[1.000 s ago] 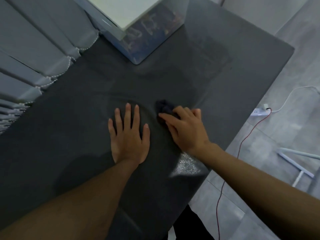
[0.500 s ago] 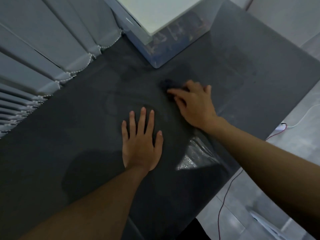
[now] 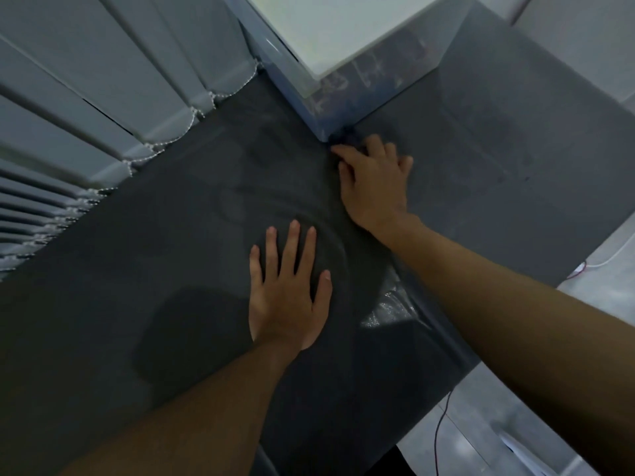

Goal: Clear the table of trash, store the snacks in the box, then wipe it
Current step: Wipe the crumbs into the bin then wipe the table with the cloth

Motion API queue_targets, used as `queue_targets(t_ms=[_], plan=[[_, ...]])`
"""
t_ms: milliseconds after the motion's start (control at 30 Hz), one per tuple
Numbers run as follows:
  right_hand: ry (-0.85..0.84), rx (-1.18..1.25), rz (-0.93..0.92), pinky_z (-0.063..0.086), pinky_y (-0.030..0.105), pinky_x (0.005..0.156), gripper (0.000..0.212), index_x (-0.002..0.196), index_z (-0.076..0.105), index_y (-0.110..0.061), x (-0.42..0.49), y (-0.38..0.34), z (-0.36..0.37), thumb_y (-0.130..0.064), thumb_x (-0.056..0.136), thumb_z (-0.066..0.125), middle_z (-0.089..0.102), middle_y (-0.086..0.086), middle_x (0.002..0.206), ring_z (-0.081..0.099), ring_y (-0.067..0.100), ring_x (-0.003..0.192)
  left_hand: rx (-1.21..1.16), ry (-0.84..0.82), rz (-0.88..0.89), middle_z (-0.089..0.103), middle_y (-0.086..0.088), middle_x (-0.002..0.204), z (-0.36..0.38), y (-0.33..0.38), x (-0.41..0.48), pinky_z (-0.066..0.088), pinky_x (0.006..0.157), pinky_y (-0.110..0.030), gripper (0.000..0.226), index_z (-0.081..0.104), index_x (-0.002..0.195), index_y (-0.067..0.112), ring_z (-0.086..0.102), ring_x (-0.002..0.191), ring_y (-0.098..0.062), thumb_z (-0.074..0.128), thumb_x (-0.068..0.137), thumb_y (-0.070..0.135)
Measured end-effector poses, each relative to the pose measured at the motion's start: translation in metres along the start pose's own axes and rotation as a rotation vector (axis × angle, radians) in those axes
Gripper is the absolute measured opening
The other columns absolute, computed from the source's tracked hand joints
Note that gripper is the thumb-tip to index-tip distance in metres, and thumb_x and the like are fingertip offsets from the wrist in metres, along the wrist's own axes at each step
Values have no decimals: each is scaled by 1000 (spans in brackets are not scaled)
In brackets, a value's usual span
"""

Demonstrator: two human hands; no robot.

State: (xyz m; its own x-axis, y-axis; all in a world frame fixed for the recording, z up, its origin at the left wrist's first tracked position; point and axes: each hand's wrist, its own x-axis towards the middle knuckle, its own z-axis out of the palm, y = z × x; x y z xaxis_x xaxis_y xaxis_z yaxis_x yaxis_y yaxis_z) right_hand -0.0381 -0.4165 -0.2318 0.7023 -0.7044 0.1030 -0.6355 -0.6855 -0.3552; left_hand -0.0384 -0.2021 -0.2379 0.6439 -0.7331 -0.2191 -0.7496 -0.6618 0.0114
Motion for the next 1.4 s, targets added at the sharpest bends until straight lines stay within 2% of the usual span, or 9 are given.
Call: queue_targets(t_ms=[133,300,500,633,700,867,1067,1300,1400], plan=[[-129,16,-508,24,40,80,32,125,64,-39,-11,4,-5,-35,99,46,55,0,110,49,24,98,-3,-7,-7,-4,-1,169,-1,0,0,7,124,-54,67,1,161,24,-6,155,-30,13,102,52],[67,-13,21,24,39,81,34,129,62,-36,-1,24,-3,-32,99,44,54,6,112,50,29,99,-7,5,0,-1,-1,169,-1,0,0,8,124,-54,67,3,162,24,-4,156,-30,17,102,52],[-66,0,-460,25,38,79,32,125,65,-38,-29,38,-14,-34,99,48,56,1,107,52,23,93,5,-11,-7,-5,0,169,-1,0,0,6,124,-53,68,-1,161,25,-8,155,-29,13,101,53],[82,-14,27,25,39,79,35,130,62,-36,-7,61,-17,-32,99,45,55,7,109,52,29,97,6,-6,-8,-7,1,169,0,0,0,5,125,-52,68,-3,161,25,-10,155,-28,11,101,54],[106,1,61,28,40,79,35,128,63,-32,-15,51,-15,-30,98,46,55,8,109,52,30,95,6,2,-11,-6,1,169,0,0,0,4,125,-52,68,-2,161,25,-9,155,-27,12,101,54],[-62,-24,-470,29,39,80,32,126,64,-37,-48,52,-22,-34,99,49,56,1,106,53,23,92,-4,22,-6,1,0,169,1,-1,0,7,125,-52,68,3,162,25,-4,156,-29,16,101,53],[122,-6,92,23,38,78,34,130,62,-34,-40,67,-21,-31,100,46,55,6,110,51,28,97,10,43,-2,2,0,169,3,-1,0,6,125,-52,68,4,162,24,-2,156,-29,17,102,54],[-9,-39,-401,32,41,78,30,125,65,-38,-103,68,-34,-34,100,49,56,2,102,53,24,87,-8,48,-8,0,1,169,4,0,0,2,125,-52,68,1,161,26,-5,155,-28,12,101,55],[127,5,37,32,41,79,31,125,66,-38,-103,89,-39,-32,98,50,56,5,101,55,27,90,-25,58,-14,-2,2,169,4,0,-2,1,125,-51,67,0,161,26,-7,155,-27,9,101,54]])
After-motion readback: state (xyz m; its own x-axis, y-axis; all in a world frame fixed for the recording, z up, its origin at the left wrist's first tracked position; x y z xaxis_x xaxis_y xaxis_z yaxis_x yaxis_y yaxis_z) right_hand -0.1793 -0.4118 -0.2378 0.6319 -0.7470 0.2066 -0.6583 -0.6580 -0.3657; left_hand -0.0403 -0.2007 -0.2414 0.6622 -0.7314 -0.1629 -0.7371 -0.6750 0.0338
